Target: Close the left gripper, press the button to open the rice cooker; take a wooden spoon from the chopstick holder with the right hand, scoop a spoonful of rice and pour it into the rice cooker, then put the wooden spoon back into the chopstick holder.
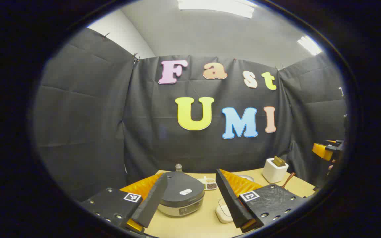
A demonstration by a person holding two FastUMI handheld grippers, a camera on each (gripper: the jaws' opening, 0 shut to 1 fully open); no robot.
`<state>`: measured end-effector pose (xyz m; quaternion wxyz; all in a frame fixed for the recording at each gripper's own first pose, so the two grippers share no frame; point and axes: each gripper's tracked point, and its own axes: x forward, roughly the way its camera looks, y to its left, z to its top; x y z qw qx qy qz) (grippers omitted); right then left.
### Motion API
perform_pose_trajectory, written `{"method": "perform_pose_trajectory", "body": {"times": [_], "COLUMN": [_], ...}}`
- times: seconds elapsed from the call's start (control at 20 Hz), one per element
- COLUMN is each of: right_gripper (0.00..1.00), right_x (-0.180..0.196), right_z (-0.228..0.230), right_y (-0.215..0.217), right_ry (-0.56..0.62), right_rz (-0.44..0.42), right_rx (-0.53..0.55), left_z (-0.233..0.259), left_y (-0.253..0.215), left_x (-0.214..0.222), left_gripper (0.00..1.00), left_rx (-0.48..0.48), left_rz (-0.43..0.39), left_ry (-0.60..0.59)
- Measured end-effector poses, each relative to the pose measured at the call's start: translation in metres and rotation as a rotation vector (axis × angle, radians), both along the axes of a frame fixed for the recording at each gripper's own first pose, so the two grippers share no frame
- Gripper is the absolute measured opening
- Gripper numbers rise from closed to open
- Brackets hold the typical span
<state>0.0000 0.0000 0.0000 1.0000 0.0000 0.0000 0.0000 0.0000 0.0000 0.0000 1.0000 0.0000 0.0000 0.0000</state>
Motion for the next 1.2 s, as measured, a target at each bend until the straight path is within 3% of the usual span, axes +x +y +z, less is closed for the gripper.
{"method": "perform_pose_trajectory", "body": {"times": [0.55,1.2], "right_gripper": [0.97,0.99], "right_x": [0.005,0.005], "right_z": [-0.001,-0.024], "right_y": [-0.019,-0.005], "right_ry": [0.009,0.033], "right_rz": [-0.019,-0.014], "right_rx": [0.014,-0.027], "left_z": [-0.001,-0.023], "left_y": [-0.008,0.009], "left_x": [0.0,-0.013], "left_gripper": [0.93,0.93], "left_rx": [-0.005,-0.019], "left_rz": [-0.002,-0.015], "left_ry": [0.032,0.086]}}
